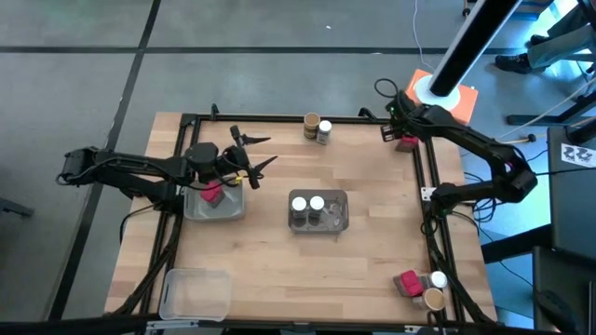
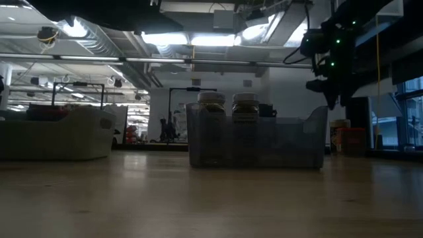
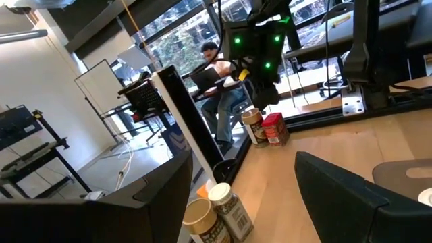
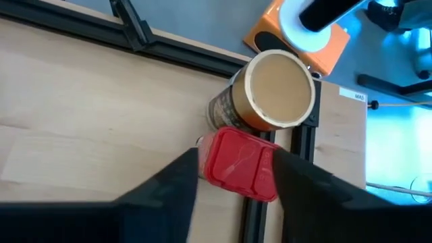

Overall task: Sort spices by type
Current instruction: Put the top red seasoning can into the gray bin

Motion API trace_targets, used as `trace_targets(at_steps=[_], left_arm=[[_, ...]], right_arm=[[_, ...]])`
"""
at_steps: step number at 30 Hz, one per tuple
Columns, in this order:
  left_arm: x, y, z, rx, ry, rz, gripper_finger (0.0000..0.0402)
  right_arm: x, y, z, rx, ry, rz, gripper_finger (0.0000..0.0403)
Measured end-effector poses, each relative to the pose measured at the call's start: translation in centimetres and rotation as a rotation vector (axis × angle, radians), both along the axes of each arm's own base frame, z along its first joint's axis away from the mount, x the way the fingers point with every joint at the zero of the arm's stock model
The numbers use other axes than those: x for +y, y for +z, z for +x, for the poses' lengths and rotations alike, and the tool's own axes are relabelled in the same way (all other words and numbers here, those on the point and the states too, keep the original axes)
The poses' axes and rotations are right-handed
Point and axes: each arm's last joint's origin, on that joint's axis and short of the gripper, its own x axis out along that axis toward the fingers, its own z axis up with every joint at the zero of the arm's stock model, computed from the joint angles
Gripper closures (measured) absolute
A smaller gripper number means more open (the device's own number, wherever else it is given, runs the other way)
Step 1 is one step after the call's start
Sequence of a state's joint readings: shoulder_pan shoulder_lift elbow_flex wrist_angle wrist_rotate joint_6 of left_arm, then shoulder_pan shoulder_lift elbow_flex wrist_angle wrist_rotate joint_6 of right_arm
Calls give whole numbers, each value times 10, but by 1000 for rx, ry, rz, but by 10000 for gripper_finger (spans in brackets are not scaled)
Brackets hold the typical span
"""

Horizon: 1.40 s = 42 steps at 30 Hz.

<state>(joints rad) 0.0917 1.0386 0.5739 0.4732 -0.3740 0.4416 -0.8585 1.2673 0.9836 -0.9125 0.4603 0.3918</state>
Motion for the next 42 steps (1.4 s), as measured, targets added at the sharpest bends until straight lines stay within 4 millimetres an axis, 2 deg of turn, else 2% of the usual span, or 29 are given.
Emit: trace_targets(at_steps=[8, 10, 18, 24, 42], left_arm=[[0, 0, 0, 0, 0, 0, 151], [0, 0, 0, 0, 0, 0, 151], [0, 0, 0, 0, 0, 0, 151], [0, 0, 0, -1, 1, 0, 151], [0, 0, 0, -1, 0, 0, 151]], right_arm=[[-5, -15, 3, 85, -46, 30, 378], [-6, -21, 5, 128, -60, 16, 396], [-9, -40, 11, 260, -107, -36, 380], [-10, -51, 12, 295, -114, -28, 399], [-15, -72, 17, 337, -96, 71, 387]])
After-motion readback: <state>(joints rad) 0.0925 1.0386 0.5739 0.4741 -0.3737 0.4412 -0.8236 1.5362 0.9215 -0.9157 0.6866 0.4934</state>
